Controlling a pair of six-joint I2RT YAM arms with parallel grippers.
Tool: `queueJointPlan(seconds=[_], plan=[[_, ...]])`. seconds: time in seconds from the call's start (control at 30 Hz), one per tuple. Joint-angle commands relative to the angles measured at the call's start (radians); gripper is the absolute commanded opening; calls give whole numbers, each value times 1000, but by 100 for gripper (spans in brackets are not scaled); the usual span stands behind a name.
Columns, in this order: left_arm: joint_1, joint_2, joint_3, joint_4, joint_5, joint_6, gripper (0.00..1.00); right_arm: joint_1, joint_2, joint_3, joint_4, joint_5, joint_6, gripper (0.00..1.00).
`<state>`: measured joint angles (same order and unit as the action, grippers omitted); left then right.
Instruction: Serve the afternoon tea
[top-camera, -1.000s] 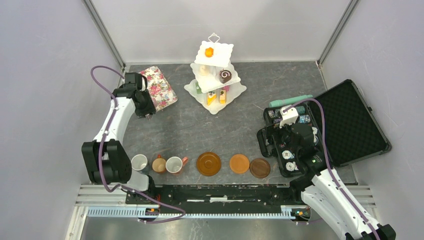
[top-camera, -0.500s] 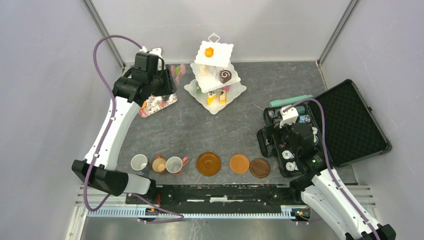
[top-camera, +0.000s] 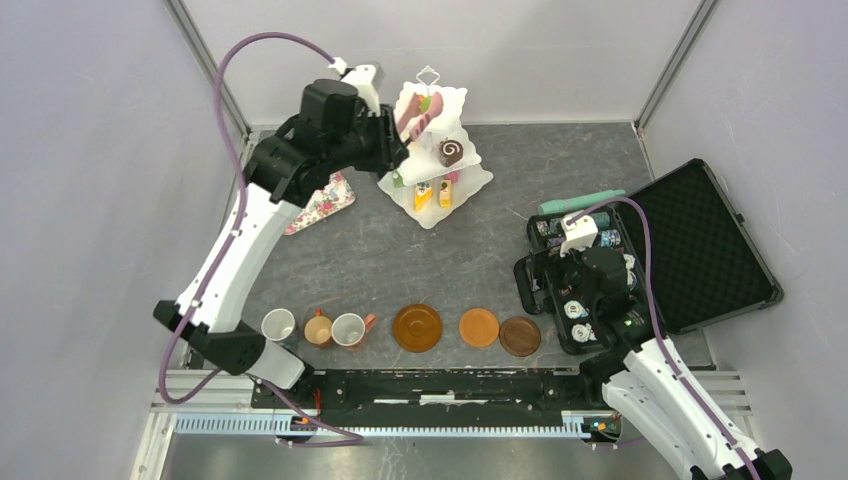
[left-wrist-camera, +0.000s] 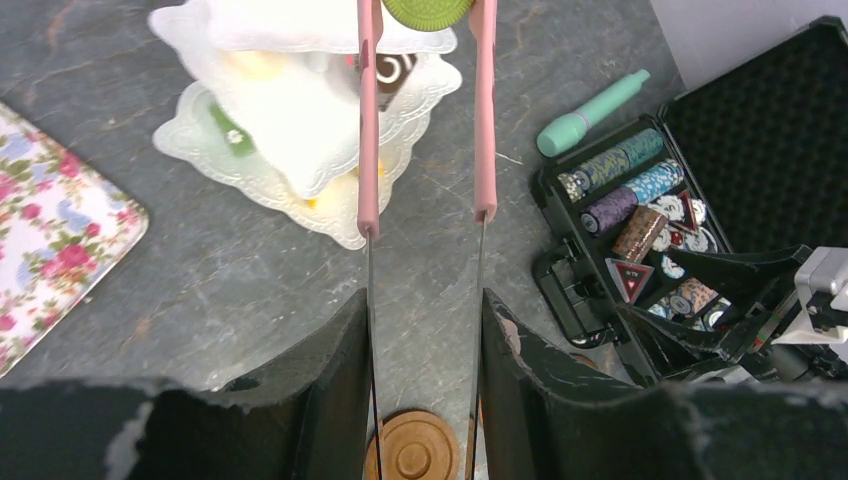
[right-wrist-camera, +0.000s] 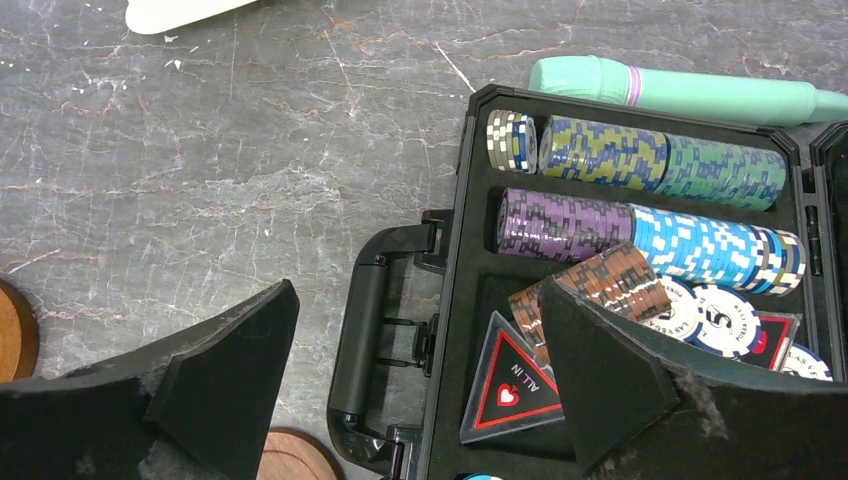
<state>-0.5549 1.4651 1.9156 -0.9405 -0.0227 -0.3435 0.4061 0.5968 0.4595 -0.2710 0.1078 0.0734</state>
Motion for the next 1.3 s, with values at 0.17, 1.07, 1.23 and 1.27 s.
queueJointPlan(seconds=[0.17, 1.07, 1.23, 1.27], plan=[[-59, 185, 148, 57, -23, -12, 23, 5, -13, -13, 22, 19, 17, 98], [-58, 238, 181, 41, -100, 31, 50, 5, -12, -22, 31, 10, 16, 98], [-59, 232, 199, 27, -105, 46, 54, 5, -9, -19, 28, 10, 16, 98], [-57, 231, 202, 24, -105, 51, 55, 5, -11, -21, 28, 11, 16, 98]])
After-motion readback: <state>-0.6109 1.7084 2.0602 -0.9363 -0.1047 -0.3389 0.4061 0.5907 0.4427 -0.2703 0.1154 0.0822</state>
